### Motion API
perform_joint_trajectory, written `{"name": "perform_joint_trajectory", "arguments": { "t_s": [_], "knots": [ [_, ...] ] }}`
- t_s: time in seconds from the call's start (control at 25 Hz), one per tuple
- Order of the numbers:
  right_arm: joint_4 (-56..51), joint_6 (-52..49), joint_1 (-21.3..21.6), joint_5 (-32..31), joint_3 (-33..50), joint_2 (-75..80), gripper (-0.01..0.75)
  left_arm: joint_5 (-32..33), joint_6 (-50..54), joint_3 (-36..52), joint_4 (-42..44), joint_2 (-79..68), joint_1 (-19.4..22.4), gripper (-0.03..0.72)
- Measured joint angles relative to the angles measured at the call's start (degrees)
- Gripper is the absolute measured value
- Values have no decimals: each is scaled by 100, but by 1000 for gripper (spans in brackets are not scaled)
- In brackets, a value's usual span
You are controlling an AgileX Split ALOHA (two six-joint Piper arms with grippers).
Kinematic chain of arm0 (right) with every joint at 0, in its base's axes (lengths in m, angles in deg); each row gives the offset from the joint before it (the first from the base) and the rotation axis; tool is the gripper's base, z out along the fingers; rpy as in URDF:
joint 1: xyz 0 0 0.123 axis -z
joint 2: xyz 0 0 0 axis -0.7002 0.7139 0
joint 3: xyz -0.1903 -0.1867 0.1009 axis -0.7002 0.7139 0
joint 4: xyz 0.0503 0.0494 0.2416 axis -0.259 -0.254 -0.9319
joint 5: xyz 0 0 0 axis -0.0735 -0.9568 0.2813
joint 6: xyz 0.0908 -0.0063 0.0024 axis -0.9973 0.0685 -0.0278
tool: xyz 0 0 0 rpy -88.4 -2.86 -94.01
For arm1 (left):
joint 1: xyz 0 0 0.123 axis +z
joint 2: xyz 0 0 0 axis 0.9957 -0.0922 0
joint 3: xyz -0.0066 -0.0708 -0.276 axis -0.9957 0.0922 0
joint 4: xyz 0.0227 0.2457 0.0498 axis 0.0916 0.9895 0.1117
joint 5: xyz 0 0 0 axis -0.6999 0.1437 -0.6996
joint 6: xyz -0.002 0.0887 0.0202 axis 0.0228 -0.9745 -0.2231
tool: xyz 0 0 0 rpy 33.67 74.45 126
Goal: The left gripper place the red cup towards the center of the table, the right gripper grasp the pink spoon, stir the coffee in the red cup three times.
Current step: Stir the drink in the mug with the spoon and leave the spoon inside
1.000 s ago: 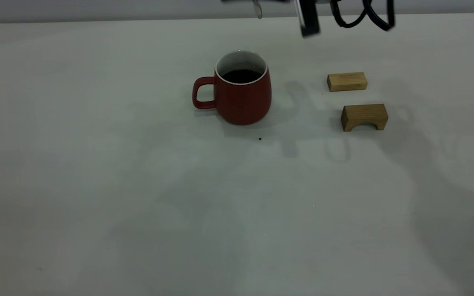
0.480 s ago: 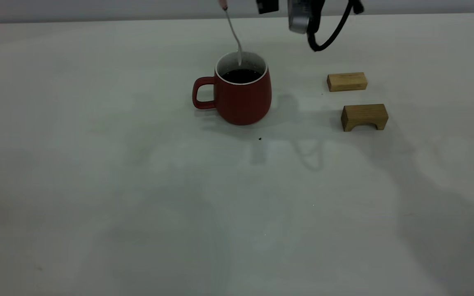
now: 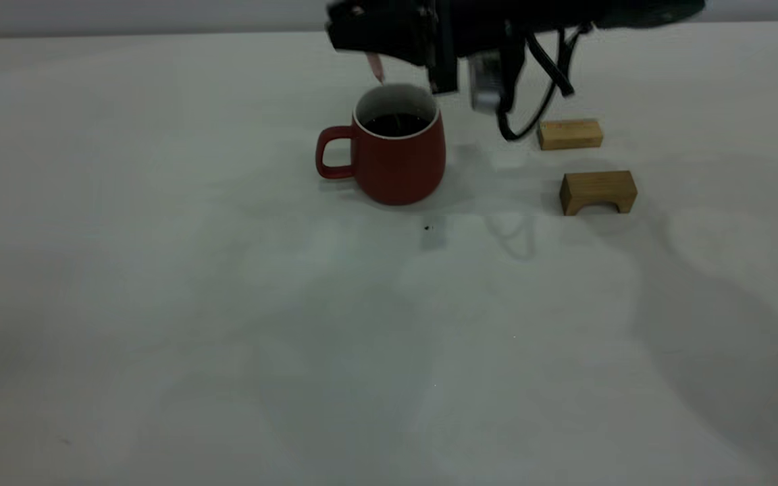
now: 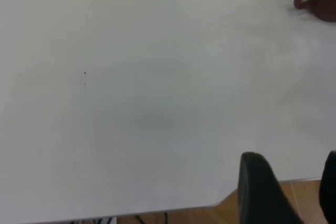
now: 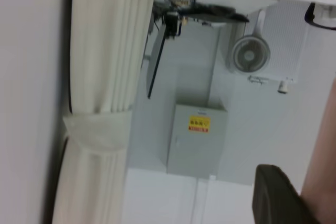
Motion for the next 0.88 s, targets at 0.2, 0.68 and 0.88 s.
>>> {"name": "perform_joint_trajectory", "arguments": {
  "t_s": [0.2, 0.68, 0.88],
  "knots": [
    [215, 103, 250, 0, -4, 41, 130, 0, 0, 0, 0, 0, 0, 353],
    [-72, 91, -102, -7, -906, 729, 130, 0, 0, 0, 0, 0, 0, 353],
    [-72, 97, 24, -39, -1117, 755, 130, 0, 0, 0, 0, 0, 0, 353]
  ]
}}
